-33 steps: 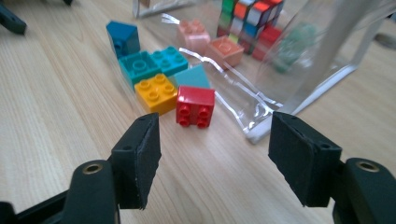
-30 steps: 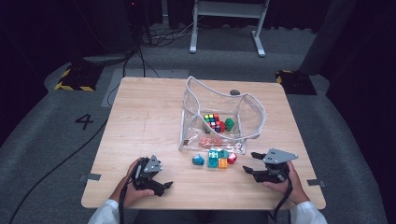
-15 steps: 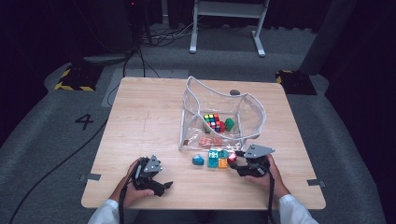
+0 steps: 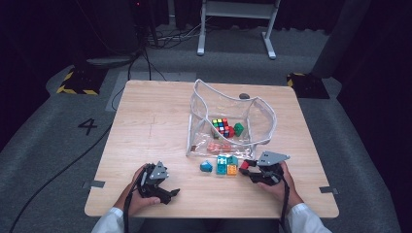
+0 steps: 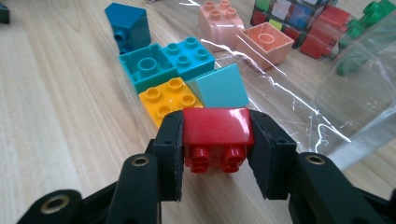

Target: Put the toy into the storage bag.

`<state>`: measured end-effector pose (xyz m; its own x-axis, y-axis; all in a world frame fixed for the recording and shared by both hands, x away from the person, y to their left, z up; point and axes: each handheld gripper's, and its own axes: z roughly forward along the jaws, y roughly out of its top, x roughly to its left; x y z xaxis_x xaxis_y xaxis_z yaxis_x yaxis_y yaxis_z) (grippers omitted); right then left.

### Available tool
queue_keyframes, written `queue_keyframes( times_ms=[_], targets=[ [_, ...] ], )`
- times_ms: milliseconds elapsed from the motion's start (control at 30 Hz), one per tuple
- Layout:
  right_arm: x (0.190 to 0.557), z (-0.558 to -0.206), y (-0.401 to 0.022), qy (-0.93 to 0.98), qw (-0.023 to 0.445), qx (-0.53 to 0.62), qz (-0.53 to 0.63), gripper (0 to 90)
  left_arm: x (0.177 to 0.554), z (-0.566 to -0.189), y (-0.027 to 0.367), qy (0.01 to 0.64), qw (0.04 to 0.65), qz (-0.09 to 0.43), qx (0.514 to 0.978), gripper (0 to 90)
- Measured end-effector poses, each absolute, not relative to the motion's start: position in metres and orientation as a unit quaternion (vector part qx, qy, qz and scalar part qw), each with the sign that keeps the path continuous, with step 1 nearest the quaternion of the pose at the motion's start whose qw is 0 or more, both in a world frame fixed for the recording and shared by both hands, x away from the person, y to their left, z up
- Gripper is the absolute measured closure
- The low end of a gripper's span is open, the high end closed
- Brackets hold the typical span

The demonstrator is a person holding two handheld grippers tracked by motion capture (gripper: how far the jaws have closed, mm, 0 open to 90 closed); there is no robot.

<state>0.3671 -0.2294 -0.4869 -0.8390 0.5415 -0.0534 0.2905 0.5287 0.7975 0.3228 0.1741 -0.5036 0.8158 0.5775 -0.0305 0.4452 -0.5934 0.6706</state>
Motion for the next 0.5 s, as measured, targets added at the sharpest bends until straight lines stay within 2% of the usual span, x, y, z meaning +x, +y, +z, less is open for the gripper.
queue_keyframes(
  times_ms=[500],
  targets=[
    [0.347, -0.46, -0.273, 0.848, 0.148, 0.246, 0.446, 59.0, 0.323, -0.504, 0.174, 0.289, 0.347, 0.094, 0.887, 8.1]
  ],
)
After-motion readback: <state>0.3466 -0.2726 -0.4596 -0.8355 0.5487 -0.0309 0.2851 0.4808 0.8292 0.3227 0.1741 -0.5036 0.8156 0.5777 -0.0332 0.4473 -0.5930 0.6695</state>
